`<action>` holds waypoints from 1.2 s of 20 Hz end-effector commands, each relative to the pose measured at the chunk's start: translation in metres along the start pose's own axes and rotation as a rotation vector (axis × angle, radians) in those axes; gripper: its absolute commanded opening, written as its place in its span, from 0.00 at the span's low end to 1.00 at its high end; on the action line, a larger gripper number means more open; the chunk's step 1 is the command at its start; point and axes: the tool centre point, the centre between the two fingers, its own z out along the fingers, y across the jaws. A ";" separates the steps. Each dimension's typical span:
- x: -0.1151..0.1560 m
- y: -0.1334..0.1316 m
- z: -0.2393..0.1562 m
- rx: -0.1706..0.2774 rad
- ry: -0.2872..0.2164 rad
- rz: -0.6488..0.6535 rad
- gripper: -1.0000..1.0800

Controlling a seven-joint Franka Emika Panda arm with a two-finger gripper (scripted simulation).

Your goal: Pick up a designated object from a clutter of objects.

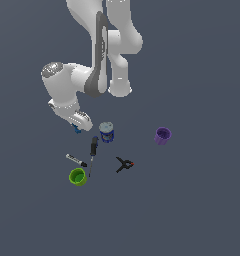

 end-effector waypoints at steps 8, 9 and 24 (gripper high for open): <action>0.044 -0.019 -0.079 -0.002 0.000 0.001 0.00; 0.049 -0.021 -0.088 -0.002 0.000 0.001 0.00; 0.114 -0.050 -0.196 0.001 0.000 -0.001 0.00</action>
